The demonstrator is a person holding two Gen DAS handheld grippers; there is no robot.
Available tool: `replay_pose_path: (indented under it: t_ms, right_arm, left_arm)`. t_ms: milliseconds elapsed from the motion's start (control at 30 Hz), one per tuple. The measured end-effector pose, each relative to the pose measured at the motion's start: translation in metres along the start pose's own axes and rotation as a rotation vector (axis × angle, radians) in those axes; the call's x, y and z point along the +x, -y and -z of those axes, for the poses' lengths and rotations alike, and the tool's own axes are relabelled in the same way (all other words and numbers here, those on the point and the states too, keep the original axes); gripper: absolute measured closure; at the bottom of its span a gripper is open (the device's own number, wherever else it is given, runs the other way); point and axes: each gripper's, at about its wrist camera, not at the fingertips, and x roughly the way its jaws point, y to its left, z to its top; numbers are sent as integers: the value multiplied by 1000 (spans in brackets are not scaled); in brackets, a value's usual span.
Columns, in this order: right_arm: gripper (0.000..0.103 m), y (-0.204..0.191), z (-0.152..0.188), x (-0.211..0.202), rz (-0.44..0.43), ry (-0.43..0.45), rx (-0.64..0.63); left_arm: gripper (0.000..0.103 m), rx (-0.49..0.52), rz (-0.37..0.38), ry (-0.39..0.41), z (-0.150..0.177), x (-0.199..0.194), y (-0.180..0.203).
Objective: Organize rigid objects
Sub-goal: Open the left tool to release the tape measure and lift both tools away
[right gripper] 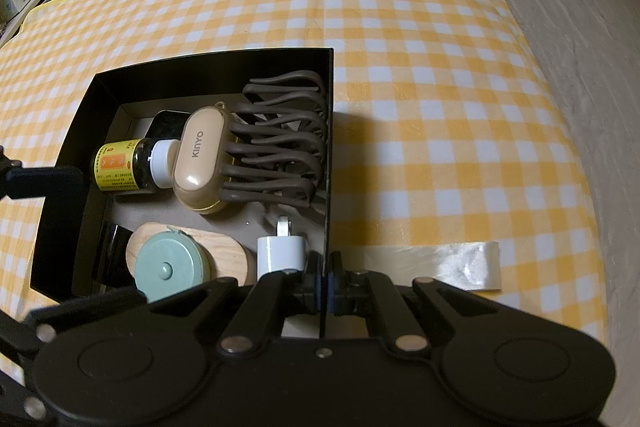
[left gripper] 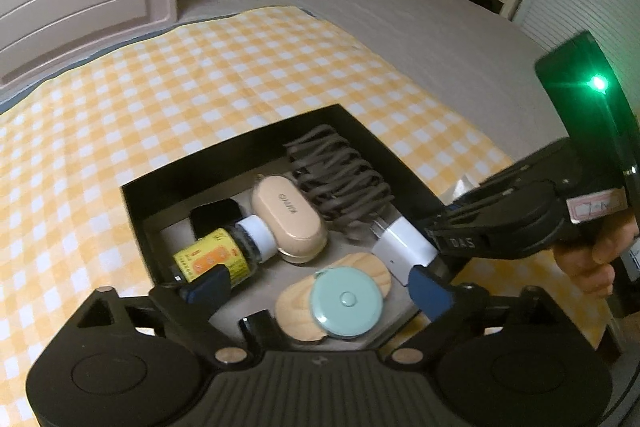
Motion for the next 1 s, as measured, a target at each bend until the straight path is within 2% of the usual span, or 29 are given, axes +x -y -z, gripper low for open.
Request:
replay_pose_path:
  t_ms: [67,433,533,700,867,933,1000]
  right_arm:
    - [99,0,0,0,0,0,0]
    - [99,3,4,-17,2,27,-1]
    - [96,3,4,-36,0,66,0]
    - [90,1,7,-81,-8,178,-3]
    - [72,-12,22,-131,-23,311,-20]
    - [55,-17,29,-146,-29,352,-25]
    - [49,-21,37,-160,-26,393,-27]
  left_arm:
    - [0,-16,-14,4,0,-3,-4]
    - [0,-121,-105,25,7,-26,-34]
    - [0,-165,-133,39,9,-37,-41]
    - [0,-213,-190,82,8,-60,-46]
    - [0,-231,-214,163,9,-93,-44]
    - [0,-239,-221,193,11,-106,-40]
    - [0,-225,-239,225,14,-120,-33]
